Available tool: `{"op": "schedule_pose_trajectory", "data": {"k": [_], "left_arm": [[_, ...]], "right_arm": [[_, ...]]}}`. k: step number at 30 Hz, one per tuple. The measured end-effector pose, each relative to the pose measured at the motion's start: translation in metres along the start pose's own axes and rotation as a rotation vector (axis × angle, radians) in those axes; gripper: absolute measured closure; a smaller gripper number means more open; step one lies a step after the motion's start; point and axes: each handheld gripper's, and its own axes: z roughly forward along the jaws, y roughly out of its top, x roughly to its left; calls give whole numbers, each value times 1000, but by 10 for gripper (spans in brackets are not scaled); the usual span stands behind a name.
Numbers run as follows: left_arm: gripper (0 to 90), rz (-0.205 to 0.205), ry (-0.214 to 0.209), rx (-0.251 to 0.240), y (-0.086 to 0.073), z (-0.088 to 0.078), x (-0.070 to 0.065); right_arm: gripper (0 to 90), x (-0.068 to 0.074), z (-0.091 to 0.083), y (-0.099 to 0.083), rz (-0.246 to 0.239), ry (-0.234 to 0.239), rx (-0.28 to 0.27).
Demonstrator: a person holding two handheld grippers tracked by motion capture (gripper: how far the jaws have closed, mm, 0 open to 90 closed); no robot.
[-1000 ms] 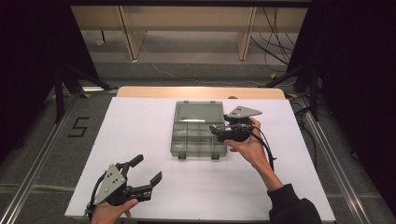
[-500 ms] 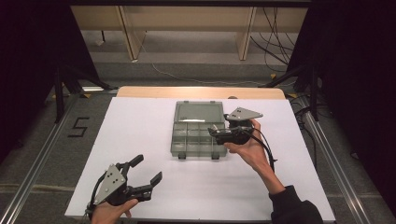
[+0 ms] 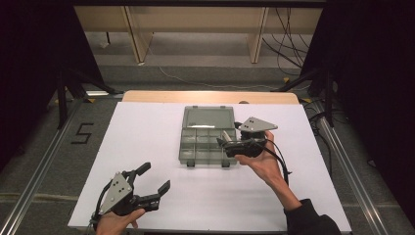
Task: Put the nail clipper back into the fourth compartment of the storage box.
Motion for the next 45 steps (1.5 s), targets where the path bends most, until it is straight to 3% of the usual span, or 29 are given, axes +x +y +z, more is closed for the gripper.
{"op": "schedule_pose_trajectory", "data": {"k": [18,23,25,29,31,37,45], "left_arm": [[156,-1,7,2,0,-1,1],[156,5,4,7,0,0,1],[156,2,7,6,0,-1,1],[156,-1,7,8,0,0,1],[156,6,7,8,0,0,1],[156,7,5,6,0,0,1],[156,6,4,7,0,0,1]], "right_arm": [[174,15,-10,-7,16,49,-54],[159,17,-14,-7,12,80,-92],[159,18,-15,-7,5,71,-106],[159,22,-18,-9,1,94,-108],[159,23,-19,-9,-11,81,-114],[160,26,-22,-11,6,103,-113],[159,30,-26,-11,-11,113,-140]]}}
